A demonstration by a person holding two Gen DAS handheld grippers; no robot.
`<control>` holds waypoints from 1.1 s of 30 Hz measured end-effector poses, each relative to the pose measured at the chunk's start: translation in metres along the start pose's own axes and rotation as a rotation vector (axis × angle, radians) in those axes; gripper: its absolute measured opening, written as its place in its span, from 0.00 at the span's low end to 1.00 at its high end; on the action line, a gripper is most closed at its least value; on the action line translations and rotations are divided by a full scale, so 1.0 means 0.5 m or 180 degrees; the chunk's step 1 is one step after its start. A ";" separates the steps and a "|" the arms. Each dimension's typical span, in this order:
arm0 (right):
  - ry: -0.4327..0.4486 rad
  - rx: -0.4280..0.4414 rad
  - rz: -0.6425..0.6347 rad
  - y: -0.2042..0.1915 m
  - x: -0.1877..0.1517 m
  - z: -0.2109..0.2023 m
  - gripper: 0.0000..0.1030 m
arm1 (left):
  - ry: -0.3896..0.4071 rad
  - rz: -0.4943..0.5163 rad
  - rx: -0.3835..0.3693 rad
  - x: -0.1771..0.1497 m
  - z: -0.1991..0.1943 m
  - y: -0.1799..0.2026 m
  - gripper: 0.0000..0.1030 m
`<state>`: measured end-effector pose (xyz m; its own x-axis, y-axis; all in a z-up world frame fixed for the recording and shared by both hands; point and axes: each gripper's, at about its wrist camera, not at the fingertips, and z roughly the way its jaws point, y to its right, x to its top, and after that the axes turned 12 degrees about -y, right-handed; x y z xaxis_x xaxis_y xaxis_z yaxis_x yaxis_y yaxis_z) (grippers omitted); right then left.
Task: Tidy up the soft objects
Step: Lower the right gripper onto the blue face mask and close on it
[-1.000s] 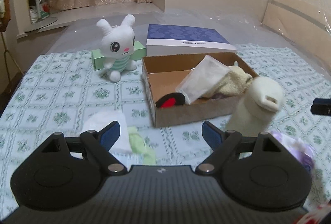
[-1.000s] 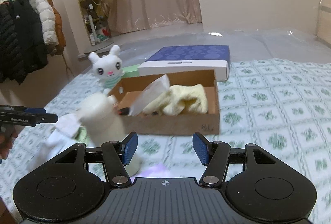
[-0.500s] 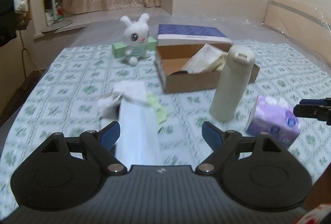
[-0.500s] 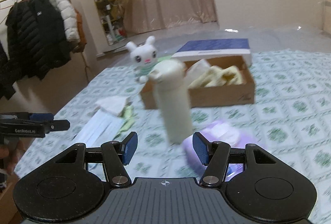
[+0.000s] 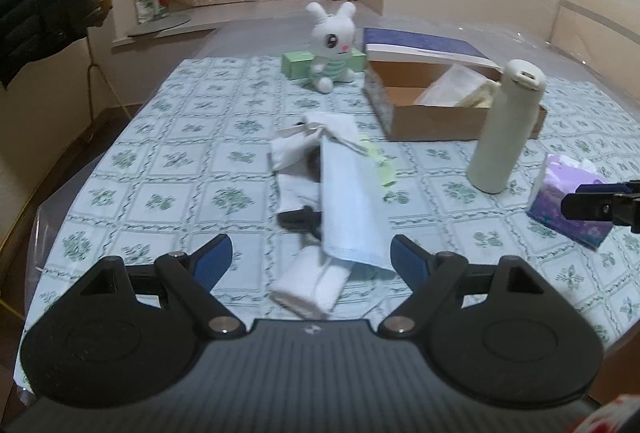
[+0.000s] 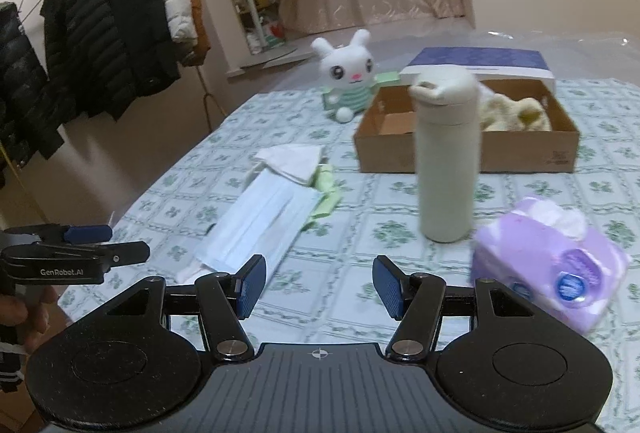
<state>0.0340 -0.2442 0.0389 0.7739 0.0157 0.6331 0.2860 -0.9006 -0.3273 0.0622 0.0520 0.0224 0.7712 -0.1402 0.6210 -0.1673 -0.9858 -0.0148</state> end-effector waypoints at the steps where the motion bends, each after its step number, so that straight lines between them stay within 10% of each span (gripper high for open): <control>1: -0.0007 0.0021 -0.0015 -0.007 0.004 0.007 0.58 | -0.0002 -0.0014 0.0008 -0.001 0.002 -0.008 0.82; 33: -0.0440 0.0329 0.0484 -0.070 0.102 0.347 0.71 | -0.0214 0.0211 -0.0104 0.033 0.190 -0.139 0.82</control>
<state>0.1616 -0.1365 -0.0391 0.8806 -0.0509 0.4711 0.2111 -0.8480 -0.4862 0.1448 0.1095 -0.0408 0.7971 -0.2119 0.5654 -0.2383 -0.9708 -0.0279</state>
